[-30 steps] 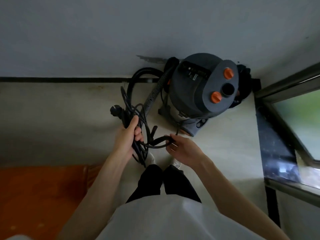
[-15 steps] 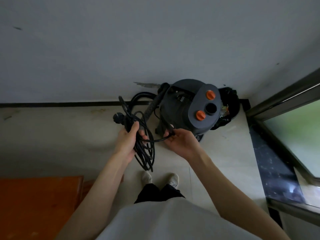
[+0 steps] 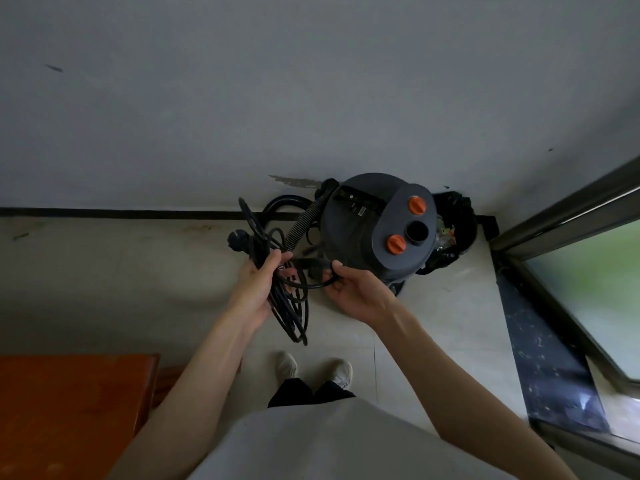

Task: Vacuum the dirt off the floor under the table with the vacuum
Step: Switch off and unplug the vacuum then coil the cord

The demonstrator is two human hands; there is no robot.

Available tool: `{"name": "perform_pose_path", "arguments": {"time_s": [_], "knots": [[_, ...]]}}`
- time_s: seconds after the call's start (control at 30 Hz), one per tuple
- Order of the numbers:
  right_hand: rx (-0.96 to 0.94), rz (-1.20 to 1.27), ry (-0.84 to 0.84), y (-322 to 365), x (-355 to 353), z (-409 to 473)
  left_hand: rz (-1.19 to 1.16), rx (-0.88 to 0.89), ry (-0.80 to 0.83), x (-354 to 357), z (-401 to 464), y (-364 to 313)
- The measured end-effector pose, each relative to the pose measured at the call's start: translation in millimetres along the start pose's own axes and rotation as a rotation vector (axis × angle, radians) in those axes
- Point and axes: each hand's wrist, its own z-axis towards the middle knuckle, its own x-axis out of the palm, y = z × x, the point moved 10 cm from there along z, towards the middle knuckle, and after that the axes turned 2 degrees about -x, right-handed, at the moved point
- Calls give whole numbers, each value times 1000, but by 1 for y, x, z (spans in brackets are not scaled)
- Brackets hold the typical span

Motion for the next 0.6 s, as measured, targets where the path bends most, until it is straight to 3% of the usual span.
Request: {"name": "perform_pose_path", "arguments": {"time_s": [0.1, 0.3, 0.47, 0.6], "knots": [[34, -26, 21, 0, 3, -2, 148, 39, 13, 6, 1, -2], [46, -304, -31, 5, 3, -11, 272, 116, 9, 12, -1, -11], [54, -296, -22, 1, 7, -13, 434, 174, 20, 12, 2, -10], [-44, -348, -58, 12, 7, -14, 612, 223, 9, 13, -1, -14]]}}
